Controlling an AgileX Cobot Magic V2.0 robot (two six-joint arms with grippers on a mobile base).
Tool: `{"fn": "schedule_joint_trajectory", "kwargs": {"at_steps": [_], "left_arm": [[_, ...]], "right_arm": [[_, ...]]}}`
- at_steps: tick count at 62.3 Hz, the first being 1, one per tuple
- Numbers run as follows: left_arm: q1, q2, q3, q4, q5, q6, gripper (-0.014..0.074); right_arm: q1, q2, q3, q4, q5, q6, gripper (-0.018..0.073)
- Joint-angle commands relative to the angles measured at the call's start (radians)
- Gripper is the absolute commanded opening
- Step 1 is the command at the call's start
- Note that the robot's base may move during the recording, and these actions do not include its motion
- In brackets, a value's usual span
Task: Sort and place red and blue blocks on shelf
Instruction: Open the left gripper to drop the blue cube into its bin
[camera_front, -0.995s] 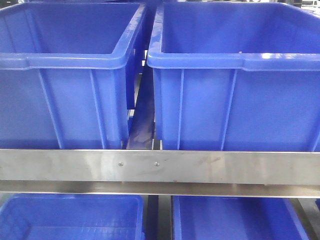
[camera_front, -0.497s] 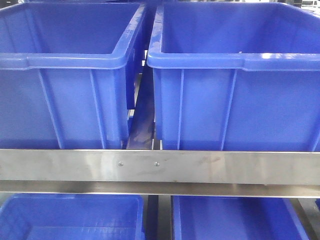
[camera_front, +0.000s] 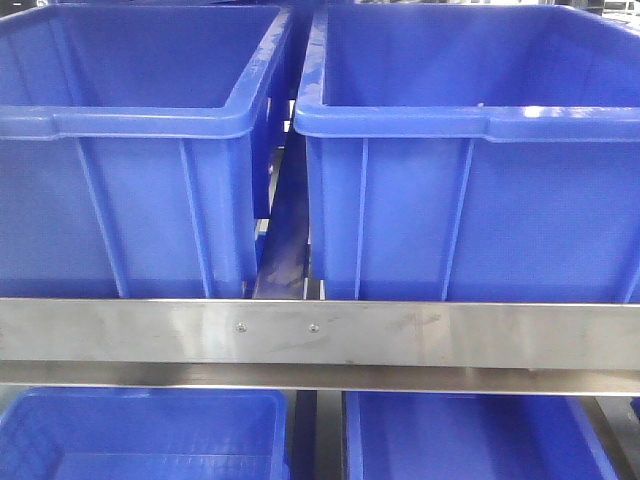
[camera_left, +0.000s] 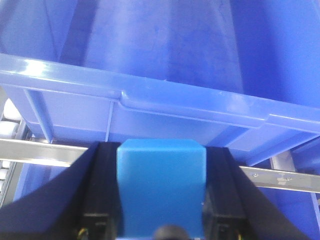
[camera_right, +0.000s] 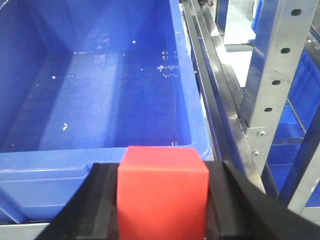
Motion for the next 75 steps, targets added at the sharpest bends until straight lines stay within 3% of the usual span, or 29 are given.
{"fn": "schedule_joint_trajectory", "kwargs": {"at_steps": [1,69,75], "left_arm": [[0.004,0.000,-0.030,-0.002,-0.081,-0.004,0.0124],[0.004,0.000,-0.030,-0.002,-0.085,-0.004,0.0124],[0.004,0.000,-0.030,-0.002,-0.087,-0.004,0.0125]], "right_arm": [[-0.007,0.004,-0.028,-0.007,-0.093,-0.004,0.0057],[-0.007,0.004,-0.028,-0.007,-0.101,-0.004,0.0057],[-0.007,0.004,-0.028,0.000,-0.149,-0.004,0.0057]]}}
